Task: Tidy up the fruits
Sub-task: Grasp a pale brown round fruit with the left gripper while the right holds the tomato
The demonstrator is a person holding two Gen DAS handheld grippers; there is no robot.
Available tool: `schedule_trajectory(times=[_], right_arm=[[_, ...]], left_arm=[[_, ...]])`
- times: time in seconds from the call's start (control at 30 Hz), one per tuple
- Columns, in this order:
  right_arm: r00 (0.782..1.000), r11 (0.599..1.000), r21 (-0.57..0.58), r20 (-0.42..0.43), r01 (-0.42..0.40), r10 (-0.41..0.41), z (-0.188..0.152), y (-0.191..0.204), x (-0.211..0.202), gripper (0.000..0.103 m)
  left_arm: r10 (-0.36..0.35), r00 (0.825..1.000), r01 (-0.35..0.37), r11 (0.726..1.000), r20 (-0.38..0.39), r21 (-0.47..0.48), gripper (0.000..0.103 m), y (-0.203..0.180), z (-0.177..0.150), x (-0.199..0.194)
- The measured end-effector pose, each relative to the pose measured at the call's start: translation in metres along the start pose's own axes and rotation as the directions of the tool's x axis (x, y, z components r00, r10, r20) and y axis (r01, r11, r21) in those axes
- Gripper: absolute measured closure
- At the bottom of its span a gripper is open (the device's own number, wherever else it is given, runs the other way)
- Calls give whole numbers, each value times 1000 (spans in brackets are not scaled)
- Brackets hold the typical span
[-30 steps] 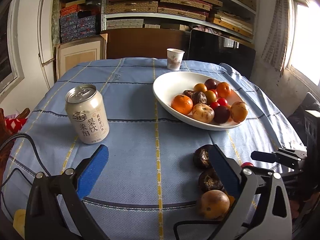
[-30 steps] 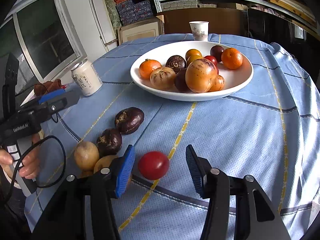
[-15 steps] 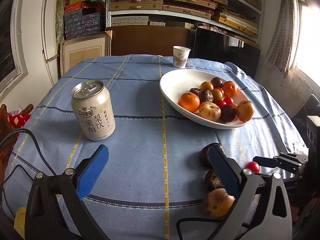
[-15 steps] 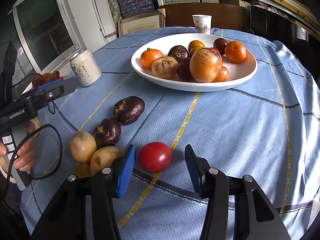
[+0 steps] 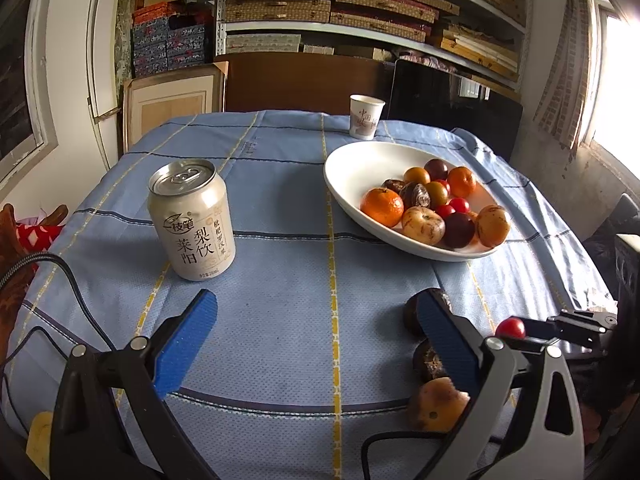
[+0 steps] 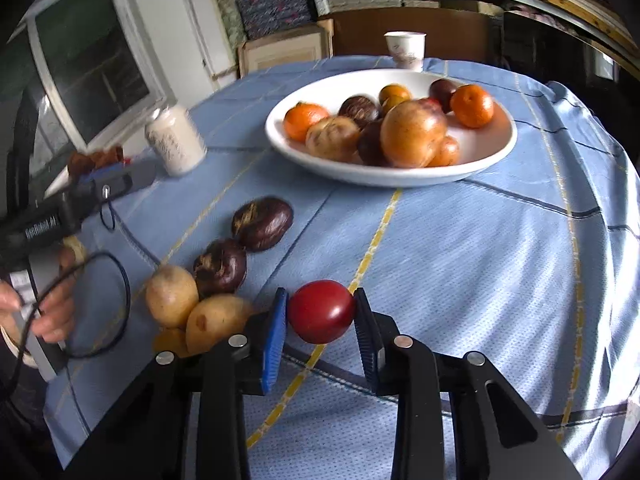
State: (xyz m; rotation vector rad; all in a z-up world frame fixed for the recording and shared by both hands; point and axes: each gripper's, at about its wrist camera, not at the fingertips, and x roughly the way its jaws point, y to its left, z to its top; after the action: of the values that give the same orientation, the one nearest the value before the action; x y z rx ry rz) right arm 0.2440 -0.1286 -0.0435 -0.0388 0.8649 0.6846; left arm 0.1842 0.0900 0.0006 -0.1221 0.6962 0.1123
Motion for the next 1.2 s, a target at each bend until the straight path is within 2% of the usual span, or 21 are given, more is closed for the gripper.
schedule_trajectory(times=[0.1, 0.17, 0.27, 0.4, 0.5, 0.57, 0.67, 0.83, 0.9, 0.93, 1.2], right_arm=[[997, 999, 52, 73, 3, -6, 5, -11, -14, 70], [994, 997, 81, 109, -3, -6, 7, -18, -22, 70], [984, 994, 112, 177, -6, -14, 11, -27, -38, 70], [975, 987, 160, 220, -5, -31, 13, -42, -50, 70], [974, 984, 175, 222, -1, -39, 14, -47, -50, 70], [974, 985, 172, 222, 1, -40, 13, -47, -50, 70], [974, 986, 167, 223, 2, -39, 13, -47, -50, 70], [975, 986, 169, 218, 2, -39, 12, -46, -50, 70], [975, 986, 169, 219, 4, -41, 11, -45, -50, 70], [975, 986, 168, 217, 5, -41, 11, -45, -50, 70], [976, 986, 166, 215, 6, -42, 10, -44, -49, 70]], left_arm=[[-41, 999, 42, 999, -31, 16, 5, -3, -2, 1], [-92, 993, 94, 995, -69, 33, 5, -9, -6, 4], [-176, 976, 186, 980, -126, 72, 7, -21, -14, 6], [-253, 946, 279, 954, -203, 113, 24, -39, -26, 10], [-282, 927, 319, 940, -249, 124, 40, -47, -35, 13], [-287, 921, 328, 936, -264, 125, 47, -50, -39, 14], [-296, 912, 338, 935, -283, 111, 50, -50, -41, 17], [-333, 885, 367, 929, -325, 47, 51, -45, -45, 26], [-346, 880, 378, 925, -327, 38, 55, -45, -45, 26], [-354, 876, 387, 921, -327, 38, 60, -45, -45, 25], [-334, 891, 370, 927, -307, 65, 61, -47, -45, 21]])
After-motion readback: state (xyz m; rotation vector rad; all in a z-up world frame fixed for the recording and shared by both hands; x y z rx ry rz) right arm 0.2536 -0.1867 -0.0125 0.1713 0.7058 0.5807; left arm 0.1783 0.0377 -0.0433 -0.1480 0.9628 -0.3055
